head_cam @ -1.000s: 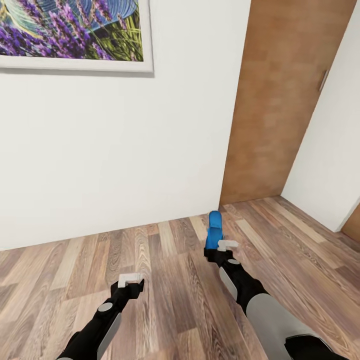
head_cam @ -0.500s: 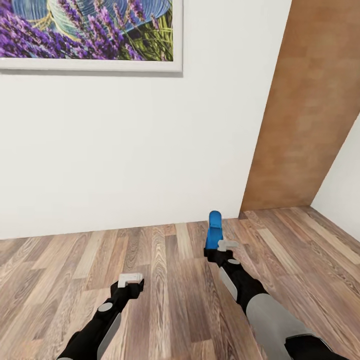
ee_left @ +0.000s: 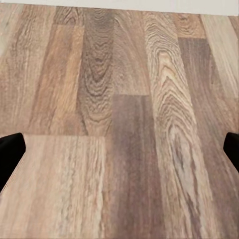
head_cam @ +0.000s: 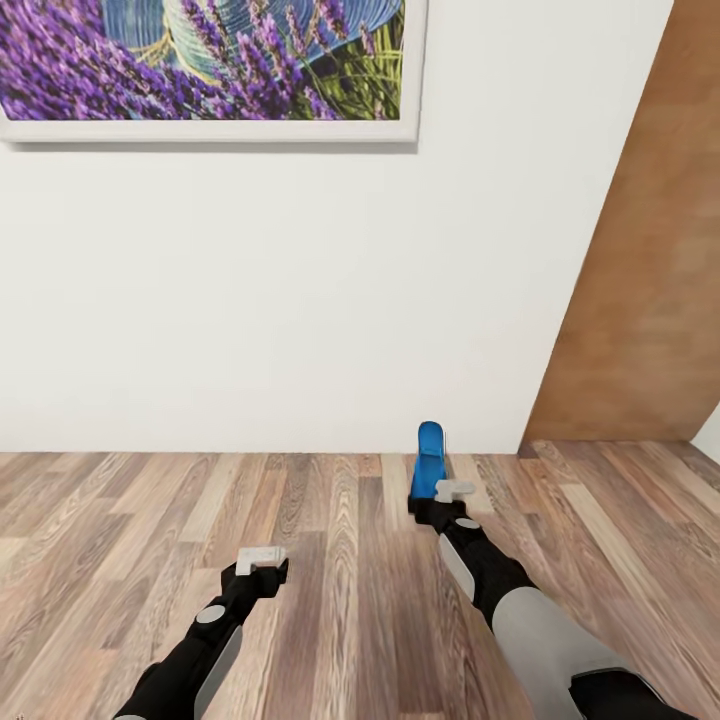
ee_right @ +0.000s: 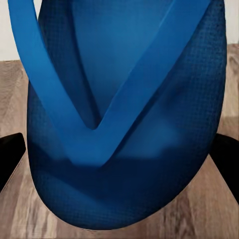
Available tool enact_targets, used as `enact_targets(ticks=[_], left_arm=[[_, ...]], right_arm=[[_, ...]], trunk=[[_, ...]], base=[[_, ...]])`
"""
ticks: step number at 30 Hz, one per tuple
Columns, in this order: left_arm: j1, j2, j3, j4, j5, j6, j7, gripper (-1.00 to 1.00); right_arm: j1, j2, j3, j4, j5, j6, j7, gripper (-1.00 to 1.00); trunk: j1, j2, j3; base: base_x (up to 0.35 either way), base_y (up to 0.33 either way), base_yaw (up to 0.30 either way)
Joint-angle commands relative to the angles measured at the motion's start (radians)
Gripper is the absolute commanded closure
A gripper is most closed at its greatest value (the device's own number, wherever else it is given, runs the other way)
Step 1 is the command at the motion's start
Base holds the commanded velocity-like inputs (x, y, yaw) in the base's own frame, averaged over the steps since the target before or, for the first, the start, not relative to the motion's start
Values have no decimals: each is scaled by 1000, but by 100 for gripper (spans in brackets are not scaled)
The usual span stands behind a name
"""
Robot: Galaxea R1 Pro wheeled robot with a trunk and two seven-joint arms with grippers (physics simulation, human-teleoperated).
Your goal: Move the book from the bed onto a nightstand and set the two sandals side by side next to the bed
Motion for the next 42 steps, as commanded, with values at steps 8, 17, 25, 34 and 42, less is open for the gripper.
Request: enact_targets(ticks=[8, 17, 25, 34, 42], left_arm=[[0, 1, -6, -1, 10, 4, 7, -100], [0, 1, -5, -1, 12, 4, 7, -100], [0, 1, -6, 0, 11, 4, 7, -100], [0, 1, -6, 0, 12, 4, 8, -100], [0, 1, -6, 0, 12, 4, 8, -100]], right_arm=[[0, -1, 8, -3, -11, 5, -8, 100], [0, -1, 8, -3, -12, 5, -8, 100], [0, -1, 8, -3, -12, 5, -8, 100], [0, -1, 7, -3, -12, 5, -8, 100], [0, -1, 7, -3, -12, 5, -8, 100]], trunk=[[0, 0, -1], [0, 0, -1], [0, 0, -1], [0, 0, -1], [0, 0, -1]], base=[[111, -95, 276], [206, -106, 276], [273, -130, 276], [282, -109, 276], [266, -136, 276]])
